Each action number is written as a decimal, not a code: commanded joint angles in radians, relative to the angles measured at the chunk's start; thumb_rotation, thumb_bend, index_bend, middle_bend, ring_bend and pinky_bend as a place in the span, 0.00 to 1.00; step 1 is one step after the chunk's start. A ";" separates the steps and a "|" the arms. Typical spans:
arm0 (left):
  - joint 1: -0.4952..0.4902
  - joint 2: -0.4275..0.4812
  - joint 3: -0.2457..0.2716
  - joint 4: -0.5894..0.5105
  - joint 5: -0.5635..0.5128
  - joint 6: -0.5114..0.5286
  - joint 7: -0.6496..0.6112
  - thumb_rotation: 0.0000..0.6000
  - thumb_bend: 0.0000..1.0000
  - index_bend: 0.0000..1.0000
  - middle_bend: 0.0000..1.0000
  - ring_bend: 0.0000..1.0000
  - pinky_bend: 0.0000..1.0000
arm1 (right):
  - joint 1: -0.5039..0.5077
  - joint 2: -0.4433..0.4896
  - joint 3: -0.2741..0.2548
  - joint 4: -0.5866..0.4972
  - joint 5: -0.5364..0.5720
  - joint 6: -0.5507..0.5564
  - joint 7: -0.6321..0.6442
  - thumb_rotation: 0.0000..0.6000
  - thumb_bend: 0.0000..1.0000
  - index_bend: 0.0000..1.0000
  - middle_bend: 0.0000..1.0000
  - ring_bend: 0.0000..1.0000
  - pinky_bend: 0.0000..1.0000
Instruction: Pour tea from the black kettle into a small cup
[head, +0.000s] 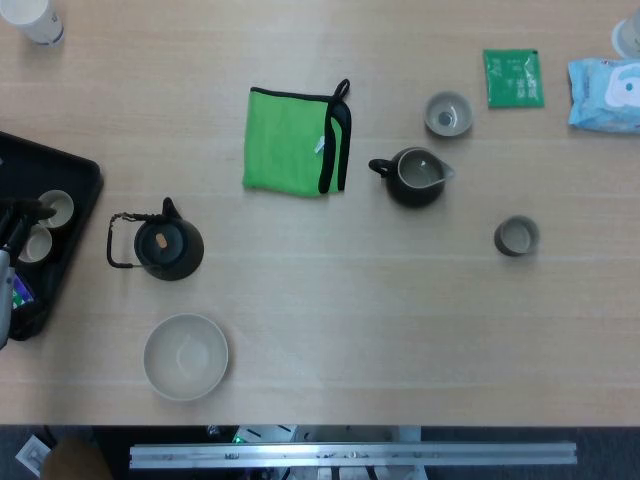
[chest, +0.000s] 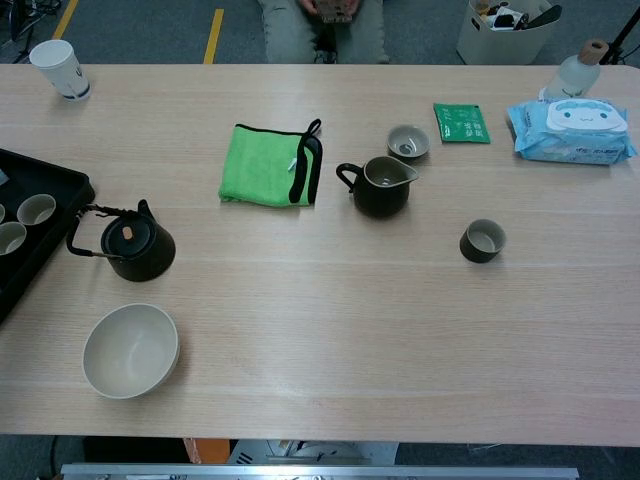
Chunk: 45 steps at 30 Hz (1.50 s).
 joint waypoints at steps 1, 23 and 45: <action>0.001 0.001 0.001 -0.001 0.000 0.000 0.000 1.00 0.38 0.26 0.24 0.18 0.10 | 0.002 0.000 0.001 -0.001 -0.001 -0.001 0.000 1.00 0.09 0.37 0.38 0.28 0.37; -0.090 0.054 -0.003 -0.027 -0.002 -0.144 -0.050 1.00 0.38 0.26 0.24 0.18 0.10 | 0.030 0.027 0.025 -0.042 -0.007 -0.008 -0.039 1.00 0.09 0.37 0.38 0.28 0.37; -0.282 -0.002 -0.012 0.058 -0.131 -0.462 0.020 1.00 0.29 0.04 0.12 0.09 0.08 | 0.057 0.041 0.037 -0.095 0.006 -0.036 -0.098 1.00 0.09 0.37 0.38 0.28 0.37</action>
